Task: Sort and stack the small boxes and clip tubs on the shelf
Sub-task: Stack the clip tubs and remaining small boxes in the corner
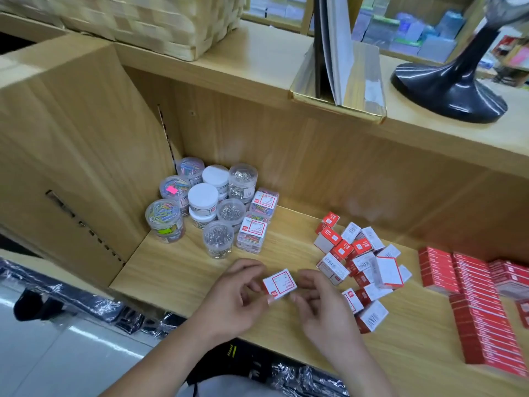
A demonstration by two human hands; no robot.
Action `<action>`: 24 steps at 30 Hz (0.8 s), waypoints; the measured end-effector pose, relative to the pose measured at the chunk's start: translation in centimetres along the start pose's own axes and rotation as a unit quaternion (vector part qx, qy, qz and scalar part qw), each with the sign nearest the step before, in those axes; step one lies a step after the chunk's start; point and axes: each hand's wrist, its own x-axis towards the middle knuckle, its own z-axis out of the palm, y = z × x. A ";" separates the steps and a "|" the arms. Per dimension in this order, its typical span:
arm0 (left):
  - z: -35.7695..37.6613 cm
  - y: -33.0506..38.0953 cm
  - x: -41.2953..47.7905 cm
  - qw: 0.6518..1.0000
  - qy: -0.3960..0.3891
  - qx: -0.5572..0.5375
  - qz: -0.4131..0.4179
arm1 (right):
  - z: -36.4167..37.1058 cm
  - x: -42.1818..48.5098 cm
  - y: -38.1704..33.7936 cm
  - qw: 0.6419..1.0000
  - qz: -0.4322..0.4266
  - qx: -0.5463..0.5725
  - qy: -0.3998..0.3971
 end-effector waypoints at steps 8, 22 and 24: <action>0.5 0.4 -0.4 0.999 -0.005 0.027 0.036 | 0.5 -0.3 -0.3 0.999 0.029 -0.045 0.003; 4.0 4.9 -0.6 0.992 -0.024 -0.114 -0.049 | -2.7 -2.0 -3.0 0.973 0.058 0.181 0.129; 5.4 6.6 -0.4 0.986 -0.028 -0.155 -0.045 | -5.0 -2.8 -2.5 0.951 0.108 0.249 0.146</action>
